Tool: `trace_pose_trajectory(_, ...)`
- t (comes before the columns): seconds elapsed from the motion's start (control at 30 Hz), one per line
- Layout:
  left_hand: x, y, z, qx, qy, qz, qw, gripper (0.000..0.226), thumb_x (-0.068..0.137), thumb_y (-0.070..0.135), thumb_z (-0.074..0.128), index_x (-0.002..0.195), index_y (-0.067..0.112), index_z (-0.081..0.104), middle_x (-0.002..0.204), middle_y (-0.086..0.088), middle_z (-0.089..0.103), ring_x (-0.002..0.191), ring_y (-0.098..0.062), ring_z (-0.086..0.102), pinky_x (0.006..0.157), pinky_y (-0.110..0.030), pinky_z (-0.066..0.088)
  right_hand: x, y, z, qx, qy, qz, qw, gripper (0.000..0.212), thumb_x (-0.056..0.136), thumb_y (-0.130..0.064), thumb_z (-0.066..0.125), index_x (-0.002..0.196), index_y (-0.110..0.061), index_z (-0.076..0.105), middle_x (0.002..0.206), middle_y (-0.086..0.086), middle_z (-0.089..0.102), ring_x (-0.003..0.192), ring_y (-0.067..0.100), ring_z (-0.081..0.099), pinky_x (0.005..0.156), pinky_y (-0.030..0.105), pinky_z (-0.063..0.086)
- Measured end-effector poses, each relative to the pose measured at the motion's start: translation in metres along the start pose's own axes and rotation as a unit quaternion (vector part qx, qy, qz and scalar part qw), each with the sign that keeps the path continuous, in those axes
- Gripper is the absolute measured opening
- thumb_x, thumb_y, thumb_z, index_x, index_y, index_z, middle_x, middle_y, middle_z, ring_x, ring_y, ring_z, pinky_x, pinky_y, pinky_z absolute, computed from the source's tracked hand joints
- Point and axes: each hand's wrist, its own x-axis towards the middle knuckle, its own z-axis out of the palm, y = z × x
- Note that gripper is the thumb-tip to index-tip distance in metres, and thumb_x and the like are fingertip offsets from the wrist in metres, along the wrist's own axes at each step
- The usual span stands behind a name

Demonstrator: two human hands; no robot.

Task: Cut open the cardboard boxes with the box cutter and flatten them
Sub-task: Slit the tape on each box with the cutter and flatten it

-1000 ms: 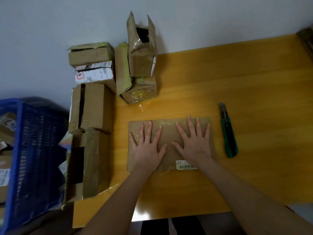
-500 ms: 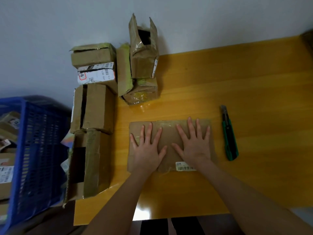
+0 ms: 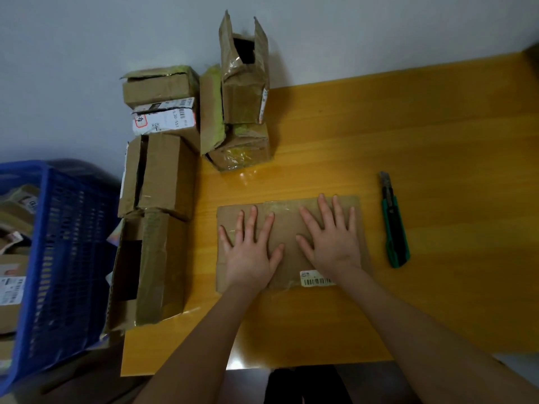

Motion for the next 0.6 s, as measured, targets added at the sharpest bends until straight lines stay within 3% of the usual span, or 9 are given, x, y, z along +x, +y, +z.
trace_pose_trajectory(0.07, 0.000, 0.000, 0.001, 0.000, -0.001, 0.000, 1.000, 0.071, 0.084, 0.066, -0.005, 0.150, 0.039, -0.012, 0.163, 0.000, -0.009, 0.150, -0.026, -0.007, 0.115, -0.063, -0.005, -0.003, 0.000, -0.003, 0.013, -0.001, -0.002, 1.000, 0.063, 0.094, -0.057, 0.012, 0.149, -0.033, 0.029, 0.160, 0.012, 0.016, 0.147, 0.035, 0.008, 0.117, 0.056, 0.006)
trace_pose_trajectory(0.13, 0.000, -0.001, 0.000, -0.004, 0.000, 0.005, 1.000, 0.069, 0.088, 0.065, -0.003, 0.152, 0.039, -0.006, 0.163, 0.001, -0.008, 0.150, -0.025, -0.007, 0.115, -0.062, -0.005, -0.005, 0.001, -0.008, 0.022, -0.010, -0.009, 1.000, 0.055, 0.099, -0.052, 0.016, 0.151, -0.035, 0.021, 0.162, 0.009, 0.005, 0.148, 0.032, -0.002, 0.119, 0.052, 0.000)
trace_pose_trajectory(0.23, -0.001, -0.010, -0.005, -0.038, -0.020, 0.014, 0.999, 0.069, 0.096, 0.063, 0.020, 0.154, 0.035, -0.004, 0.163, -0.002, -0.008, 0.150, -0.024, -0.005, 0.117, -0.055, -0.005, -0.010, 0.007, -0.027, 0.040, -0.063, -0.007, 0.997, 0.058, 0.100, -0.045, 0.036, 0.152, -0.037, 0.012, 0.162, 0.005, -0.006, 0.148, 0.028, -0.008, 0.120, 0.046, -0.001)
trace_pose_trajectory(0.33, -0.014, -0.020, -0.018, -0.140, 0.008, -0.086, 0.986, 0.080, 0.094, 0.049, 0.050, 0.155, 0.022, 0.005, 0.162, -0.012, 0.003, 0.149, -0.029, 0.008, 0.120, -0.049, 0.006, -0.036, 0.012, -0.049, 0.088, -0.052, 0.103, 0.989, 0.068, 0.097, -0.036, 0.051, 0.153, -0.032, 0.012, 0.161, 0.004, 0.000, 0.147, 0.029, 0.011, 0.116, 0.044, 0.024)
trace_pose_trajectory(0.4, -0.025, -0.026, -0.022, -0.205, 0.002, -0.157, 0.966, 0.083, 0.092, 0.037, 0.059, 0.155, 0.018, 0.008, 0.160, -0.015, 0.008, 0.146, -0.034, 0.015, 0.119, -0.049, 0.019, -0.056, 0.011, -0.055, 0.161, -0.051, 0.171, 0.971, 0.075, 0.094, -0.034, 0.056, 0.153, -0.028, 0.011, 0.160, 0.003, 0.006, 0.139, 0.027, 0.030, 0.103, 0.039, 0.042)
trace_pose_trajectory(0.5, -0.032, -0.029, -0.028, -0.299, -0.021, -0.200, 0.933, 0.080, 0.091, 0.031, 0.061, 0.154, 0.017, 0.012, 0.156, -0.015, 0.022, 0.139, -0.037, 0.031, 0.111, -0.049, 0.034, -0.077, 0.000, -0.053, 0.251, -0.058, 0.235, 0.937, 0.089, 0.088, -0.035, 0.067, 0.154, -0.023, 0.009, 0.157, 0.006, 0.017, 0.139, 0.029, 0.030, 0.109, 0.040, 0.036)
trace_pose_trajectory(0.6, -0.029, -0.033, -0.034, -0.333, -0.033, -0.248, 0.909, 0.078, 0.091, 0.043, 0.059, 0.152, 0.018, 0.018, 0.150, -0.015, 0.035, 0.134, -0.039, 0.038, 0.108, -0.053, 0.036, -0.087, -0.008, -0.055, 0.402, -0.028, 0.312, 0.861, 0.094, 0.082, -0.026, 0.074, 0.153, -0.019, 0.014, 0.151, 0.010, 0.032, 0.136, 0.030, 0.036, 0.109, 0.042, 0.036)
